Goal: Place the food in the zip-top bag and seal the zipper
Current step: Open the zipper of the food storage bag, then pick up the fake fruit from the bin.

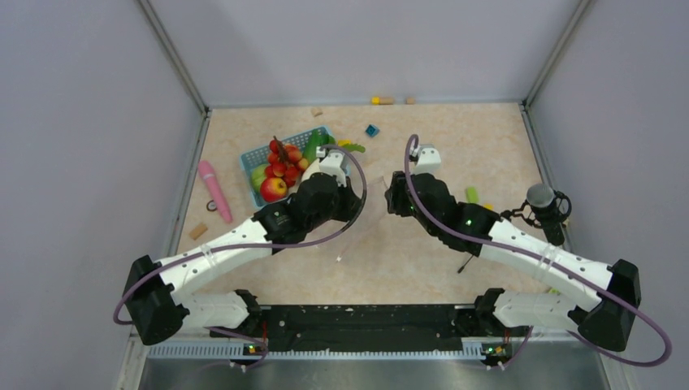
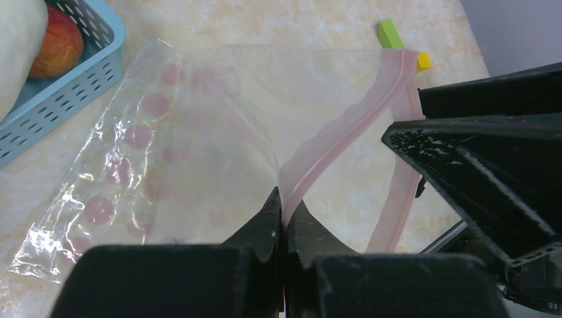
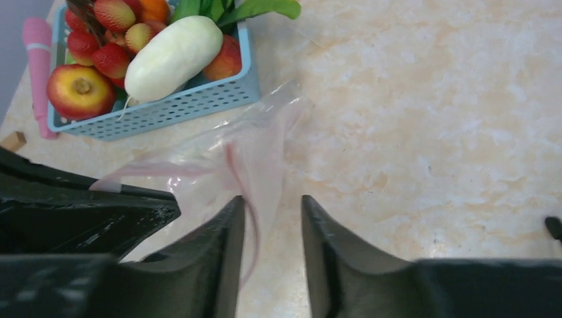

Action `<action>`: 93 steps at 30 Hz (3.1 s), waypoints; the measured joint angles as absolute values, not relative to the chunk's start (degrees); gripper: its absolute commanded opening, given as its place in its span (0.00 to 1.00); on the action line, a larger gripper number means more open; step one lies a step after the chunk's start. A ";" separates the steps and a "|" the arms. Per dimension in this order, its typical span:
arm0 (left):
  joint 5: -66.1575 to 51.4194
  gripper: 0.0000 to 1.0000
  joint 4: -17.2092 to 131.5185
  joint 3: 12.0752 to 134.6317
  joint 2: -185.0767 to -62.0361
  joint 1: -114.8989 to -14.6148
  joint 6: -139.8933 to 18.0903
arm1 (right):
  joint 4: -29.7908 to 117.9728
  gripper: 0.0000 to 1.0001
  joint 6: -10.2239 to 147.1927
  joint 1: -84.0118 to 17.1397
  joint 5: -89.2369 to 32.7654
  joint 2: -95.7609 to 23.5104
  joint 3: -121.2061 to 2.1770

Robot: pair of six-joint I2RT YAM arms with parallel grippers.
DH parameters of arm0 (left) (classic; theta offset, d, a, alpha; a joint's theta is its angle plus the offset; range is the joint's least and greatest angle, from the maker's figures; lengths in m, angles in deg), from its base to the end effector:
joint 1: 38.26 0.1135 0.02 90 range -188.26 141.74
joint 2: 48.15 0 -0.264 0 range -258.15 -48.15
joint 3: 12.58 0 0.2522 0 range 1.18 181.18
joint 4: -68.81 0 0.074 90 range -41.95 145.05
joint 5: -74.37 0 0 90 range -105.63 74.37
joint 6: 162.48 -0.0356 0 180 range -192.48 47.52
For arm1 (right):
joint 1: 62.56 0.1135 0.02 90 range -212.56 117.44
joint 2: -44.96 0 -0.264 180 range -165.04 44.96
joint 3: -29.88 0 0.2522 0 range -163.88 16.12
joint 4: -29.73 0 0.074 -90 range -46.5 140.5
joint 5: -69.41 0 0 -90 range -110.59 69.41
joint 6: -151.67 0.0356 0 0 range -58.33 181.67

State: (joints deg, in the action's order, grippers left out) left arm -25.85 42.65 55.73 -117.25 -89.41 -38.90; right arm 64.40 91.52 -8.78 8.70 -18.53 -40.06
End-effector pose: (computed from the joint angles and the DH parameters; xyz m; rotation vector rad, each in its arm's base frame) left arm 0.1775 -0.2104 0.3072 0.2081 2.1055 -0.7336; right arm 0.1590 0.1876 0.3284 -0.1085 2.0163 0.4072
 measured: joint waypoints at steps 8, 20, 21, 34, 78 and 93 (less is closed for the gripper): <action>-26.02 0.00 43.13 54.88 -117.14 -89.39 -37.39 | 61.60 0.57 96.91 -8.78 7.94 -18.90 -33.53; -31.40 0.00 44.75 54.33 -117.14 -89.41 -34.68 | 55.90 0.52 107.10 -8.78 0.42 -20.74 -25.81; -31.79 0.00 44.77 54.33 -117.14 -89.41 -34.59 | 55.35 0.49 108.06 -8.78 -0.32 -21.06 -24.96; -40.32 0.00 43.11 53.87 -112.03 -90.09 -36.60 | 67.05 0.00 108.98 -9.18 6.52 -14.13 -28.39; -37.96 0.93 41.01 45.74 -102.21 -88.76 -39.66 | 60.73 0.00 90.88 -13.59 -7.29 -31.45 -41.31; -40.89 0.94 36.92 50.81 -102.96 -75.97 -39.86 | 70.37 0.00 92.32 -13.57 6.56 -29.06 -42.18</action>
